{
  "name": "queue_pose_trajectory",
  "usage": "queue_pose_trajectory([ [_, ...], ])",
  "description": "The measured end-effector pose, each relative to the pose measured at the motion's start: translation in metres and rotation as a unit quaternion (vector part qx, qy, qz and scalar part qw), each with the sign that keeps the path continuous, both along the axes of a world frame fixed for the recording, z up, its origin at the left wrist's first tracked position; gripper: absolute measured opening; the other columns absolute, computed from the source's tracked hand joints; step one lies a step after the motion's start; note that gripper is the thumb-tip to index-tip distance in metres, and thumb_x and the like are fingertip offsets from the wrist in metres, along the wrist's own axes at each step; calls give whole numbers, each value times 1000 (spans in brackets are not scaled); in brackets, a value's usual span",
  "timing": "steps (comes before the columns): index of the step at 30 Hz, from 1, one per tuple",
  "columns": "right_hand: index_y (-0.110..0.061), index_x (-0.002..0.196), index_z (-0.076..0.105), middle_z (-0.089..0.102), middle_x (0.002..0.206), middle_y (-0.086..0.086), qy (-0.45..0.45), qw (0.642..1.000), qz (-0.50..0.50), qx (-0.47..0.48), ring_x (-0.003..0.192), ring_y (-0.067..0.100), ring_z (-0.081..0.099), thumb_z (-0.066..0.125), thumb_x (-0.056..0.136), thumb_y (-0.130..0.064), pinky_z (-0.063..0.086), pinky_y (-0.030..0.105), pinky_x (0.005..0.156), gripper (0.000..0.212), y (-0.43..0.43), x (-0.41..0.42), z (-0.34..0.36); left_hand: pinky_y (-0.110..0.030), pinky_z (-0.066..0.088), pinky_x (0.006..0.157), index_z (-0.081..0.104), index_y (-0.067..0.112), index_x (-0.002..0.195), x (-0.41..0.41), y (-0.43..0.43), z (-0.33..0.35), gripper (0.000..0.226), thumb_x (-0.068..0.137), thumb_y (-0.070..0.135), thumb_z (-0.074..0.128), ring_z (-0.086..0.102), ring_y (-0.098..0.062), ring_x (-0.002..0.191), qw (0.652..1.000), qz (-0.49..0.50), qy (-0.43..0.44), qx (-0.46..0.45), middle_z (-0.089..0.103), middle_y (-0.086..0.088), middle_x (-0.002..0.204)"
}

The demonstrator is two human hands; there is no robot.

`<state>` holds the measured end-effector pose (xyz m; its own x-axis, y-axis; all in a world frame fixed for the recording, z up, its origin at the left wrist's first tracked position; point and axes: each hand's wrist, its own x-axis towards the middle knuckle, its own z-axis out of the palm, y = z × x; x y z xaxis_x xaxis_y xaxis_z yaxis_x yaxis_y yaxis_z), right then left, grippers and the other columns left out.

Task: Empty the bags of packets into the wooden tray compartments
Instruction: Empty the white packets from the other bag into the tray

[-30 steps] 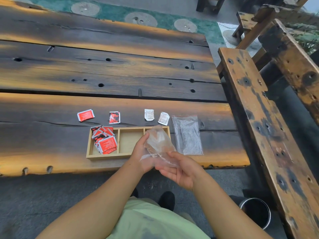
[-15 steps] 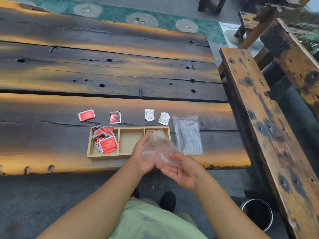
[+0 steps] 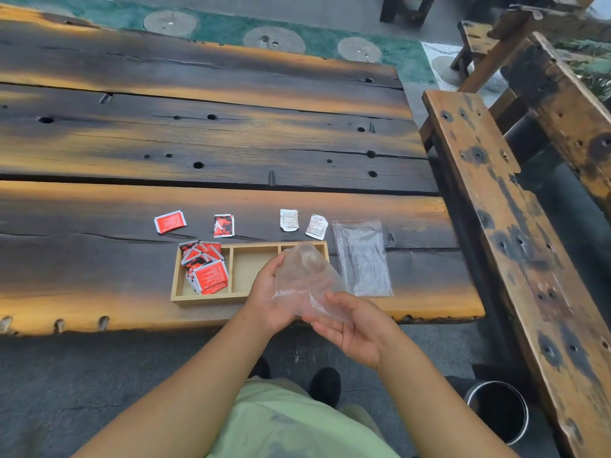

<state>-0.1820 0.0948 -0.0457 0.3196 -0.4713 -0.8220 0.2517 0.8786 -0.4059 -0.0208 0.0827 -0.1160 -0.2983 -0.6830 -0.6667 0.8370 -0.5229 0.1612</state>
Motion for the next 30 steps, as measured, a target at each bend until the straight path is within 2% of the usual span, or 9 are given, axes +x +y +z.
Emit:
queue_pose_trajectory([
  [3,2,127,55,71,114,26,1,1000,-3,-1,97,38,73,60,96,-9,64,34,63,33,0,0,-1,-52,43,103,53,6,140,2,0,1,62,90,42,59,55,-39,126,1000,-2,6,-10,55,-22,140],
  [5,3,126,57,70,117,26,2,1000,-2,-4,105,38,70,62,94,-9,64,34,62,34,-1,1,-2,-51,49,92,51,5,141,5,0,1,62,91,42,57,63,-39,115,1000,-3,6,-16,59,-23,135],
  [6,3,125,58,70,117,26,2,1000,0,-7,103,38,70,62,94,-10,63,33,62,34,-1,2,-1,-51,50,90,51,5,141,6,-1,0,61,92,42,57,65,-40,111,1000,-3,12,-19,61,-23,131],
  [9,3,124,58,71,114,26,1,1000,8,-16,89,34,75,60,95,-8,63,33,62,30,-2,3,-1,-57,45,99,51,3,138,9,-2,1,60,92,41,56,61,-42,120,999,-12,28,-24,62,-26,129],
  [16,4,111,62,72,111,26,34,998,39,-41,82,33,76,59,95,-2,62,31,57,17,-7,5,2,-58,33,112,54,5,137,18,-10,-2,56,90,36,57,57,-43,125,999,-20,41,-28,61,-24,132],
  [21,9,121,57,72,110,27,44,997,44,-43,84,33,76,61,94,-4,61,30,54,30,-10,8,-2,-51,38,110,66,4,122,22,-19,1,47,90,37,56,60,-39,113,999,-29,12,-39,65,-20,120],
  [23,8,116,60,72,110,26,52,996,49,-51,85,32,75,61,94,-4,61,30,55,25,-11,9,-2,-50,38,111,70,5,115,25,-26,1,43,89,37,59,58,-38,117,998,-33,-16,-44,64,-20,120],
  [26,3,102,63,74,104,23,77,993,62,-66,82,30,75,62,94,-2,62,31,56,9,-12,11,-3,-48,47,98,72,5,110,34,-36,5,40,92,37,57,65,-37,104,996,-44,-55,-52,70,-20,108],
  [30,3,109,63,71,102,20,114,987,85,-80,84,26,72,64,93,-3,62,33,61,17,-13,11,-13,-49,45,104,65,4,126,49,-53,9,45,98,37,52,67,-34,106,991,-81,-60,-92,69,-20,117],
])
